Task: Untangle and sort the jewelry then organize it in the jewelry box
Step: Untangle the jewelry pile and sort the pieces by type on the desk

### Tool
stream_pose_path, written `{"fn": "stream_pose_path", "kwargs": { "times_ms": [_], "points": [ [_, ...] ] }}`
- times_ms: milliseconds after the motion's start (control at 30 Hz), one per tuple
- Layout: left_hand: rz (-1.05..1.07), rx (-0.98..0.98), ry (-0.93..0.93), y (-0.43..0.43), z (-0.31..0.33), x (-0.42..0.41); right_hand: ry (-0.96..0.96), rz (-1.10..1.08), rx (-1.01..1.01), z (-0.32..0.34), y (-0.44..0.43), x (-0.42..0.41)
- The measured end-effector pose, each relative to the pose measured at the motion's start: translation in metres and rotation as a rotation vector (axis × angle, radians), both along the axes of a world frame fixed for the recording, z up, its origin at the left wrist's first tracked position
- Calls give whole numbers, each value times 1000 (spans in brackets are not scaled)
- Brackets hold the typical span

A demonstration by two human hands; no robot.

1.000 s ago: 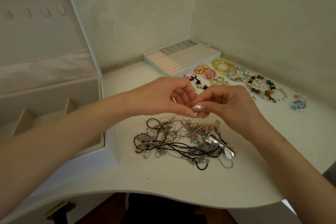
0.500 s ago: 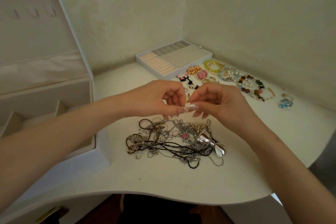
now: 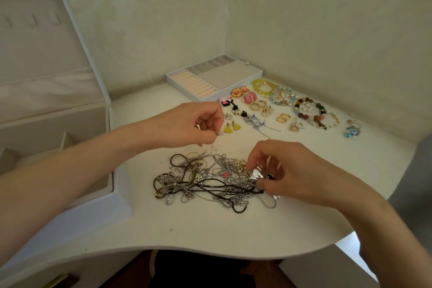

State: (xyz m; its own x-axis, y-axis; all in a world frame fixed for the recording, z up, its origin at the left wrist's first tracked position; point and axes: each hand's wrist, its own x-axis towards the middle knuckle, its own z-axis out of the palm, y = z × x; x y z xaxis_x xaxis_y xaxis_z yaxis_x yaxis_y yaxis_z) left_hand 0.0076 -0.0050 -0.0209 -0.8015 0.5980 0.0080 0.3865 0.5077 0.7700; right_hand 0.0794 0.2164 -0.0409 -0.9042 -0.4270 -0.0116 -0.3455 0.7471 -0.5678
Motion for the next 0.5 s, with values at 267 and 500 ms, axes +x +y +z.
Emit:
{"fn": "stream_pose_path", "kwargs": {
  "times_ms": [267,500],
  "points": [
    [-3,1,0,0,1,1,-82,-45,-236,6,20,5],
    [10,-5,4,0,2,2,-126,-18,-135,0,20,3]
  ]
}}
